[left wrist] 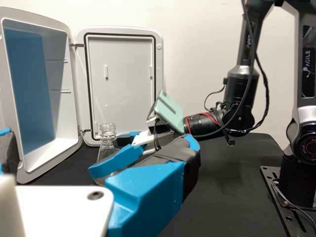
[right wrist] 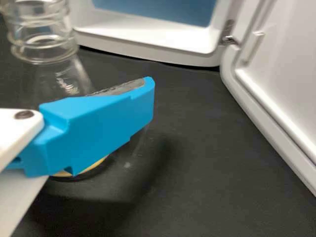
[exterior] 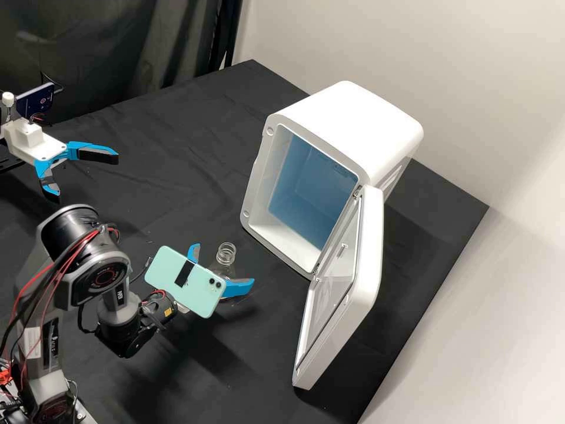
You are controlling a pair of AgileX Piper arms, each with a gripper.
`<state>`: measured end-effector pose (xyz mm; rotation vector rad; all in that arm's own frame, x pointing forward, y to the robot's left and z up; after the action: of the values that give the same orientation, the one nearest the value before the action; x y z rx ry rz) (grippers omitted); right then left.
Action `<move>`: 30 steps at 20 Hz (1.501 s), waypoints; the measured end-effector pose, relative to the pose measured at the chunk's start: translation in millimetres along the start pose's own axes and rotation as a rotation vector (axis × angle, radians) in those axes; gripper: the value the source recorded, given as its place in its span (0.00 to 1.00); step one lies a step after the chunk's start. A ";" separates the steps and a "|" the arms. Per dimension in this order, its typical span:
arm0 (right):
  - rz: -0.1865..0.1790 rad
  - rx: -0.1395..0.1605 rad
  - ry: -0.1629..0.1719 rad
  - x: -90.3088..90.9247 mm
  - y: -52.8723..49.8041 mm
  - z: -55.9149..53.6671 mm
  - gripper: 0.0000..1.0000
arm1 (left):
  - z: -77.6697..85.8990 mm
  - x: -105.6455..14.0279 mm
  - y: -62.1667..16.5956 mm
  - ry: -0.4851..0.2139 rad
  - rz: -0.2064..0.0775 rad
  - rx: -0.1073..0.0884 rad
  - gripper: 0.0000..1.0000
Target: Place the flask in the incubator
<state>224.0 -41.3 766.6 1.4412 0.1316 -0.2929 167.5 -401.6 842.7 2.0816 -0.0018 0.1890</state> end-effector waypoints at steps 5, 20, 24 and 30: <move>-0.037 0.002 0.002 6.1 -8.5 -0.8 1.00 | 0.7 0.1 -0.2 -0.004 -0.001 0.000 1.00; -0.040 0.019 -0.041 6.5 -9.4 8.4 1.00 | 2.4 0.4 -0.7 -0.014 -0.004 -0.001 1.00; -0.038 0.021 -0.044 8.2 -8.8 9.8 1.00 | 2.4 0.4 -0.7 -0.014 -0.004 -0.001 1.00; -0.028 0.025 -0.055 7.3 -6.4 13.2 1.00 | 2.4 0.4 -0.7 -0.014 -0.004 -0.001 1.00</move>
<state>228.1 -55.8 760.4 1.4554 0.1040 -0.3585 168.2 -403.3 840.9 2.0822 -0.0064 0.1715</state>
